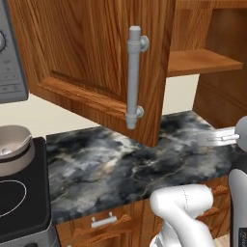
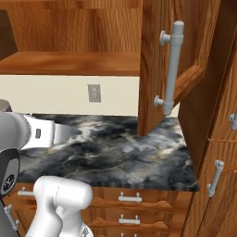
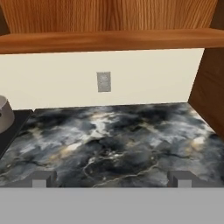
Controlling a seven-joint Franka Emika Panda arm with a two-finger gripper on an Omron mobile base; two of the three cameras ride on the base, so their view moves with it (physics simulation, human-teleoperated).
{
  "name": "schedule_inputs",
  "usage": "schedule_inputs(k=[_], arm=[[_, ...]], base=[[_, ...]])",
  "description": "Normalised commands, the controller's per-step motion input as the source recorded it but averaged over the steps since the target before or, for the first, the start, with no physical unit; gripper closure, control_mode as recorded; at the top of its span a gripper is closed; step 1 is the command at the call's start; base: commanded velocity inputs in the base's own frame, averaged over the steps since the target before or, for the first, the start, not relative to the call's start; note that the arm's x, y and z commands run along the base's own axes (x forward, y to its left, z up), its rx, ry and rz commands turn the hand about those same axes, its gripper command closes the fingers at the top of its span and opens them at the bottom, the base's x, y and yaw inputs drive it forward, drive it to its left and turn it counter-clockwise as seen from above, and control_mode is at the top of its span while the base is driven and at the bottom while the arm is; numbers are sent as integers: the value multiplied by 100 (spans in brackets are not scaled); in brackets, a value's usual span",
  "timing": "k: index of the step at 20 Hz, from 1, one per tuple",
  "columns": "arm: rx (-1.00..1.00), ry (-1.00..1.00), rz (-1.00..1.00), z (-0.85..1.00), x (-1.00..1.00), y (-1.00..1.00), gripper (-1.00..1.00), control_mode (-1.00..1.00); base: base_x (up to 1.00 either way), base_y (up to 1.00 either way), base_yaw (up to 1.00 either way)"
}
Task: Open the cabinet and move the ladle to the pot. Then close the cabinet.
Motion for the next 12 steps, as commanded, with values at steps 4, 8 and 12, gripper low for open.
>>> schedule_inputs(k=[4,8,12], arm=[[0,0,0,0,0,0,-100,100],[0,0,0,0,0,0,-100,100],[0,0,0,0,0,0,-100,100]], base=[[21,-12,1],[5,-23,2],[0,-31,4]])
